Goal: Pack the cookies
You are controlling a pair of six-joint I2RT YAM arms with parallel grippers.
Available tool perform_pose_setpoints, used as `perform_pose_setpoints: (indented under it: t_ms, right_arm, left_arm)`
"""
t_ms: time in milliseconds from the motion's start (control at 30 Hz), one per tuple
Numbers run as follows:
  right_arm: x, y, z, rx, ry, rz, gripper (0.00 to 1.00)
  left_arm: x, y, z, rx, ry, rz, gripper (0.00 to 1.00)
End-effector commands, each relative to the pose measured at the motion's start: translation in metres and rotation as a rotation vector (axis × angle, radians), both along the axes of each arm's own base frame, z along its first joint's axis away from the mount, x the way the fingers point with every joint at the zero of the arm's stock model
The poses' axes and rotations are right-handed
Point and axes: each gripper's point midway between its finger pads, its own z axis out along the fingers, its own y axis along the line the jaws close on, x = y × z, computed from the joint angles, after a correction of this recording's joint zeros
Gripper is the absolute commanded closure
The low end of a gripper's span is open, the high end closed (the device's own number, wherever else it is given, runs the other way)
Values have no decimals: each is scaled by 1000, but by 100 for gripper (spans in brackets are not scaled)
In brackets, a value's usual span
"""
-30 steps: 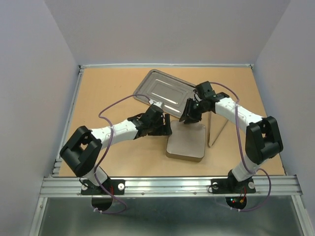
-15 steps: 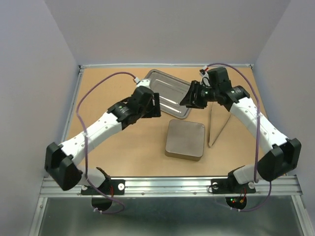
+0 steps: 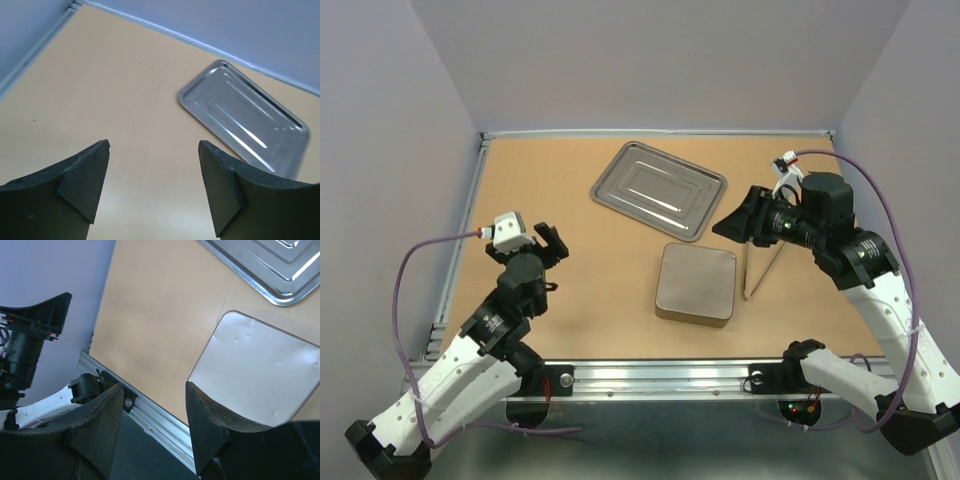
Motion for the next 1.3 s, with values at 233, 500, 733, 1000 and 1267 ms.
perform_pose_setpoints:
  t_ms: [233,500,733,1000,1267]
  right_arm:
    - [-20,-22,-9,-32,-2,-80,30]
    - [-14,-25,-15,-62,1,-101,24]
    - [-4,-21,-30,-107,28,-74,23]
    - [7,-24,-42,-165,28,-82,23]
    - [27,-47,-46,-252,-21,-220,12]
  left_arm:
    - [-18,72,-69,60,-279,306,14]
    - [0,80,-92,124,-238,360,13]
    - [41,87,-75,113,-306,316,12]
    - [85,77,-60,190,-350,153,14]
    - [118,98,-76,255,-328,173,18]
